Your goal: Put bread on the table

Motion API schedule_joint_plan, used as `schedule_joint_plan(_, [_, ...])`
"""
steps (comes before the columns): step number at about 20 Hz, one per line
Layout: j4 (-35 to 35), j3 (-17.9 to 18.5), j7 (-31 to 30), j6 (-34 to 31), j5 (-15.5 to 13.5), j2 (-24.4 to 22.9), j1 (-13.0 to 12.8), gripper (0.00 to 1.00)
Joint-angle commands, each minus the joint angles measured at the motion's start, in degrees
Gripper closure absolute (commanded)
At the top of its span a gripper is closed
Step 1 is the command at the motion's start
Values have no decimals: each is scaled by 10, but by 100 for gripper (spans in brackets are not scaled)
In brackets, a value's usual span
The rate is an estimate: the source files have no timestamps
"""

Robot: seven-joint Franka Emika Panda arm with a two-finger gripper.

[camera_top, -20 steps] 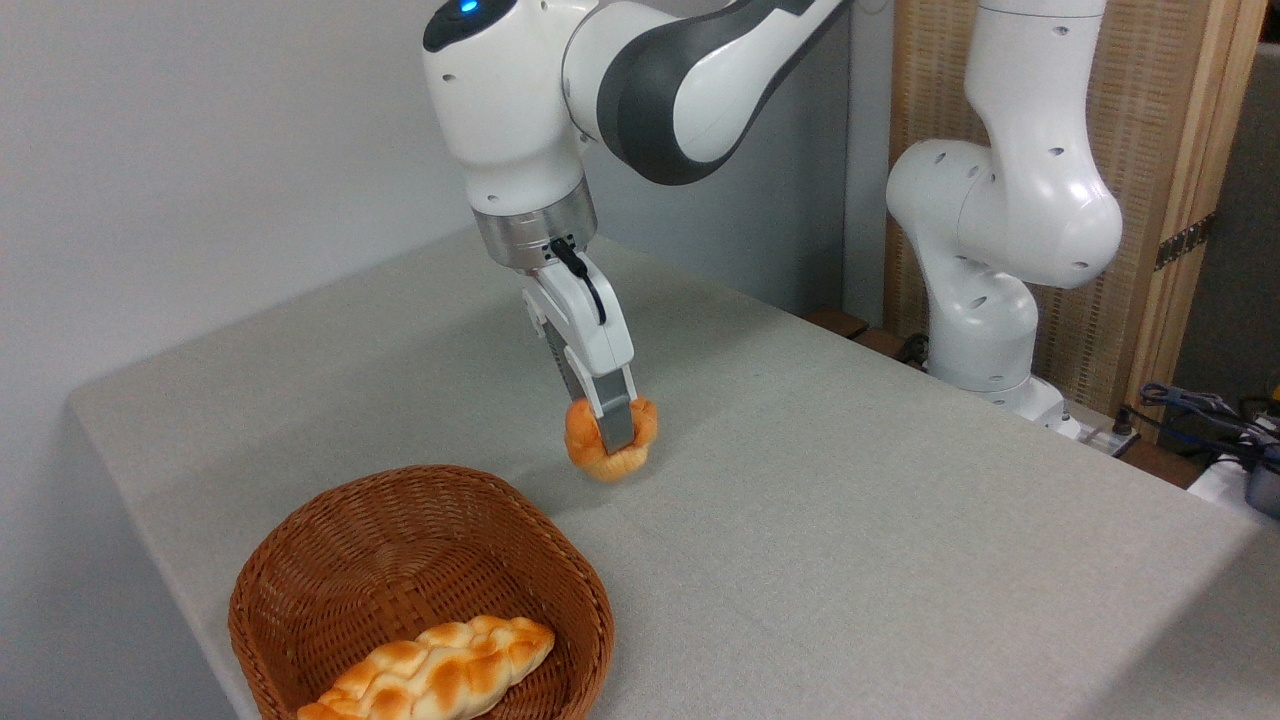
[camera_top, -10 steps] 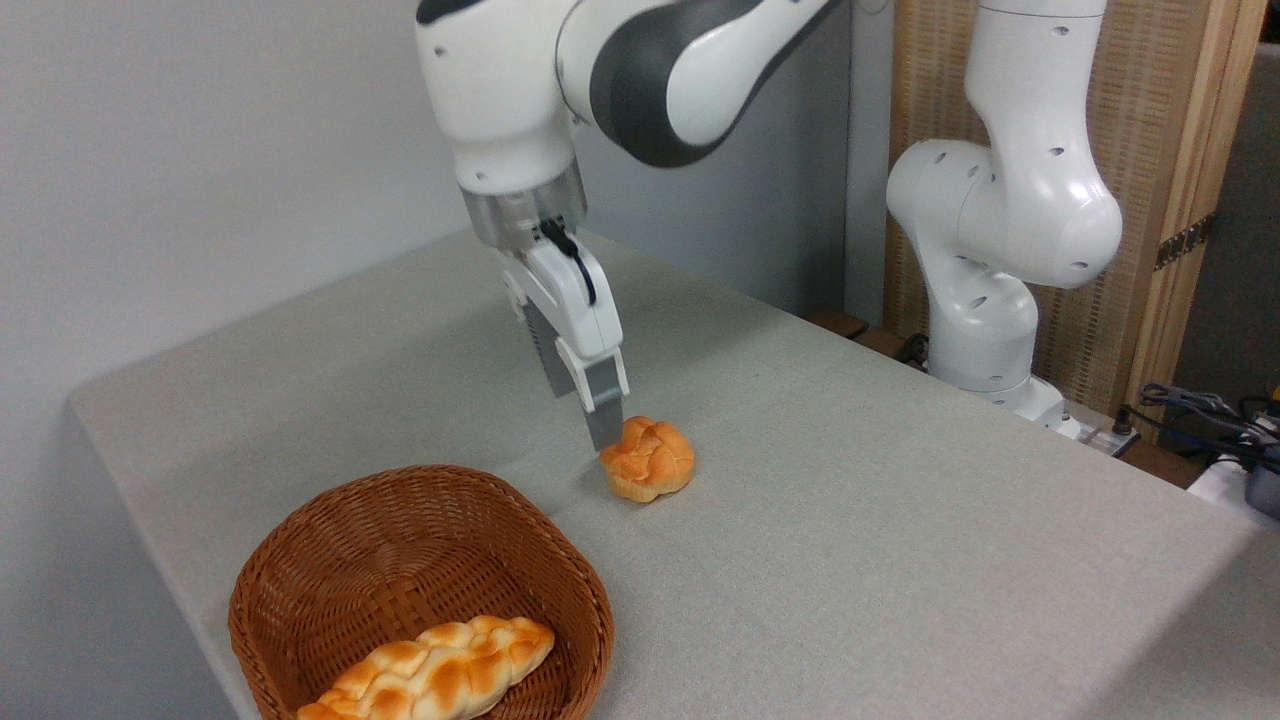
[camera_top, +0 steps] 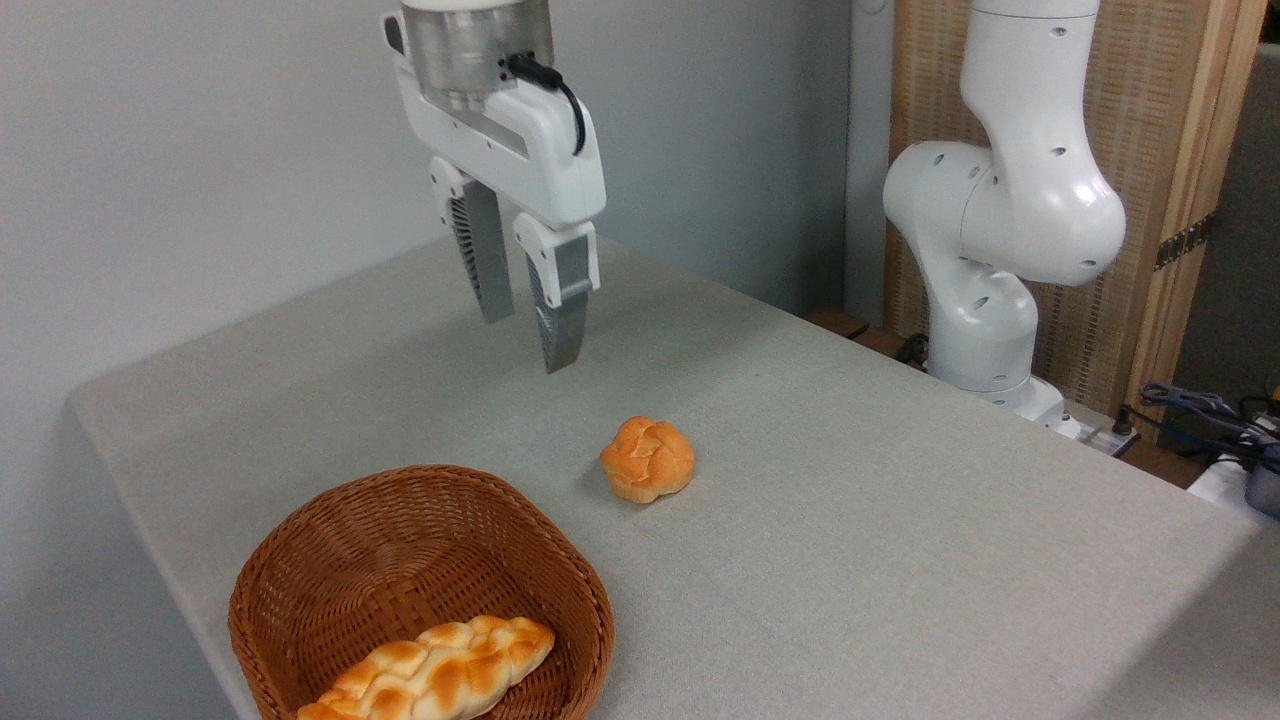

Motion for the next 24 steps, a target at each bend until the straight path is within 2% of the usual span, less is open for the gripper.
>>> schedule_joint_plan(1, [75, 21, -12, -28, 7, 43, 7, 0])
schedule_joint_plan(5, [85, 42, -4, -29, 8, 44, 2, 0])
schedule_joint_plan(10, [90, 41, -9, -41, 10, 51, 0, 0])
schedule_joint_plan(12, [90, 36, -8, -53, 53, 51, -11, 0])
schedule_joint_plan(13, [90, 37, -9, -53, 57, 52, -18, 0])
schedule_joint_plan(19, [90, 40, -6, -50, 40, 56, -18, 0])
schedule_joint_plan(24, [90, 41, -7, -51, 40, 56, -18, 0])
